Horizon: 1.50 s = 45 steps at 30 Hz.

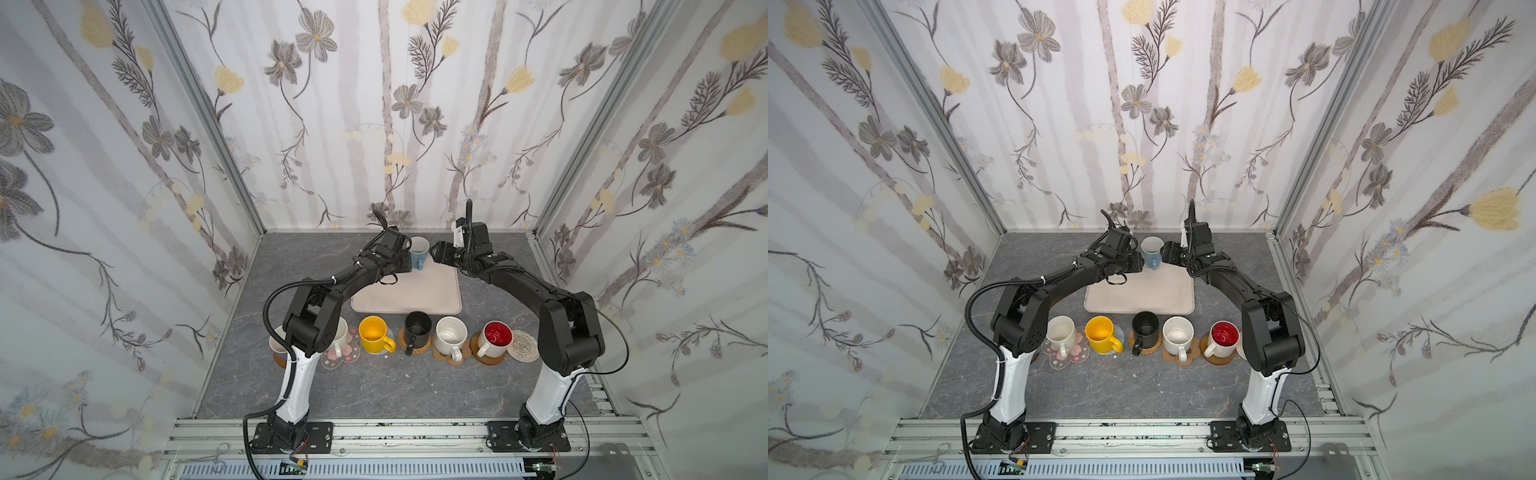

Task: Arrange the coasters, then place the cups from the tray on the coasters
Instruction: 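Close the right gripper on the blue floral mug's rim while the left gripper hovers, then lift the blue floral mug off the tray with the right gripper while the left withdraws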

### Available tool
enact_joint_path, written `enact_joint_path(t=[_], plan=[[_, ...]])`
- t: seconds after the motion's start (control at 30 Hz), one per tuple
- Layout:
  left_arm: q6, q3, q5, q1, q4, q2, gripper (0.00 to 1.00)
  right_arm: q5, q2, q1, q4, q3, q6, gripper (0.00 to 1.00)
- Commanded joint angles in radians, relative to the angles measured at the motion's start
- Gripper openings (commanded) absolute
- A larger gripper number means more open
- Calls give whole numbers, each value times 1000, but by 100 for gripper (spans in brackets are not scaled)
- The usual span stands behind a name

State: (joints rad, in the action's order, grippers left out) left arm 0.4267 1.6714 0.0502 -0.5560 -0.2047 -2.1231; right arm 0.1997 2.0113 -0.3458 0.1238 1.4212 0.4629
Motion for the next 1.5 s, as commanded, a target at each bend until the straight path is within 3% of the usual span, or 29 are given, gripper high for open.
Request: enact_joint_path(t=[0.0,0.47,0.57,0.7,1.2,1.47], plan=[[26,-71,-44,18,90,61,50,-45,26,-18,43,39,-11,74],[39,-391,-56,87,351,218,67,-93,217,-86,193,249,-42,72],[33,-455,-109,88,410,243,76,-113,239,-94,194,269,-40,69],[51,-529,-168,91,482,283,100,-134,275,-99,215,315,-38,64],[54,-627,-246,96,587,310,100,-160,427,-109,298,498,-51,52],[54,-648,-247,94,614,320,100,-186,454,-109,311,512,-61,43]])
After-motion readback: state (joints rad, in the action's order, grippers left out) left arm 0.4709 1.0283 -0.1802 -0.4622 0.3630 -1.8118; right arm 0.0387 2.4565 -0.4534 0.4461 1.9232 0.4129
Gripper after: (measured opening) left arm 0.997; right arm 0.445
